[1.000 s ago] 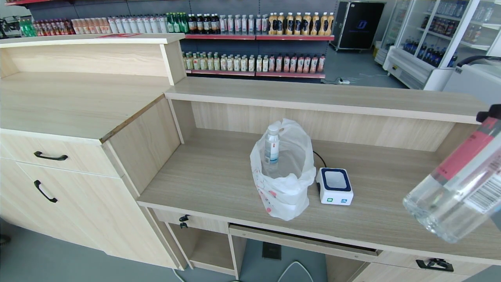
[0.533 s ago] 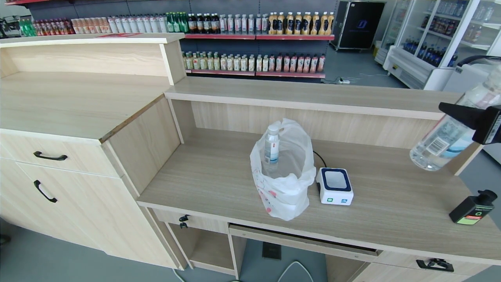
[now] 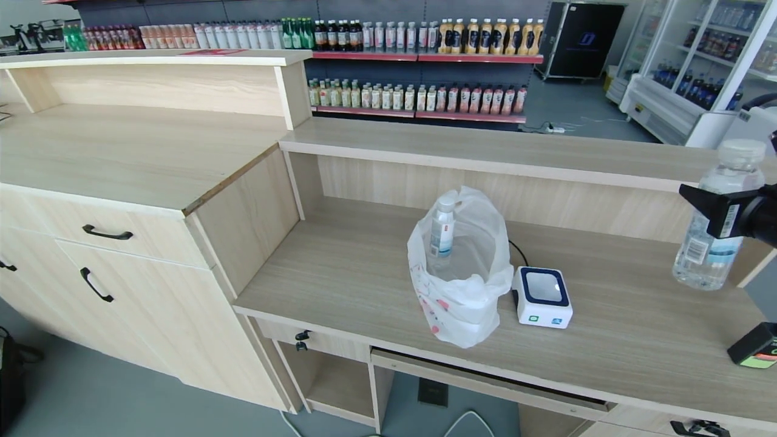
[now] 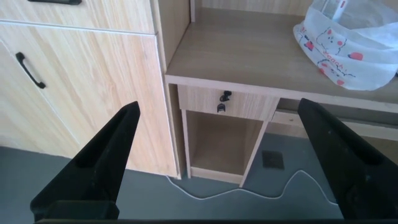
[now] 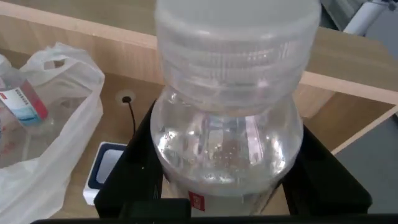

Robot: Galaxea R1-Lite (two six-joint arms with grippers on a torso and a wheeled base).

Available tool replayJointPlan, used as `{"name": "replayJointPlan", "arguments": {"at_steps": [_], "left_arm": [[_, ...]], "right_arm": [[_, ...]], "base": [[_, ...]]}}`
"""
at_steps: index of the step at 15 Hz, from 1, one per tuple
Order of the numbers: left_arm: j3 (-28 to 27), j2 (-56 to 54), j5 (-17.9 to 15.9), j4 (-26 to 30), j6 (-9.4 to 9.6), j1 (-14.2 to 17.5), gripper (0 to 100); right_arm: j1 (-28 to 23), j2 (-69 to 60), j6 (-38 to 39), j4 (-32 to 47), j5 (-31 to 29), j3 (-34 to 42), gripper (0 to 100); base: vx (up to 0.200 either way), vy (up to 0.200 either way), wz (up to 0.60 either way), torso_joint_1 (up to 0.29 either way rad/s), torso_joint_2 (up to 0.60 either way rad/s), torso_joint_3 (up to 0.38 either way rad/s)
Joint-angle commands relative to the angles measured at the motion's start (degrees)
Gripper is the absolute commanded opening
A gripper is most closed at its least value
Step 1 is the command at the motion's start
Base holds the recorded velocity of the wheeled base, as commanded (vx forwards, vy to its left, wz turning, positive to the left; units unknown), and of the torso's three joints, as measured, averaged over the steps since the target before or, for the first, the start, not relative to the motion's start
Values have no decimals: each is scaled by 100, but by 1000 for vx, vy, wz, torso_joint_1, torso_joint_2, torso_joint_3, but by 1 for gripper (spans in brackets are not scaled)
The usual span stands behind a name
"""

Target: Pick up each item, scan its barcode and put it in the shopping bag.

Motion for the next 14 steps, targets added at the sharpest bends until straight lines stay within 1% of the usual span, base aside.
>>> {"name": "replayJointPlan", "arguments": {"at_steps": [1,3,6,7,9,12,14], "left_arm": [[0,9,1,0,0,-2,100],[0,9,1,0,0,-2,100],[0,9,1,0,0,-2,100],[0,9,9,0,9,-2,100],[0,9,1,0,0,-2,100],[0,9,1,0,9,-2,100],[0,9,1,0,0,-2,100]], "right_arm": [[-36,439,-173,-209,4,-14,0],[-18,738,-471,-446,48,-5,0],[-27,1125,-1060,-499,48,-5,0],[-27,1266,-1218,-631,48,-23,0],[-36,1599,-1552,-1211,48,12,0],[-36,1916,-1957,-1879,56,30,0],[-36,2153,-2203,-2397,250,126,0]], "base": [[0,0,600,12,7,-2],[0,0,600,7,2,5],[0,0,0,0,0,0],[0,0,0,0,0,0],[0,0,0,0,0,0],[0,0,0,0,0,0],[0,0,0,0,0,0]]}}
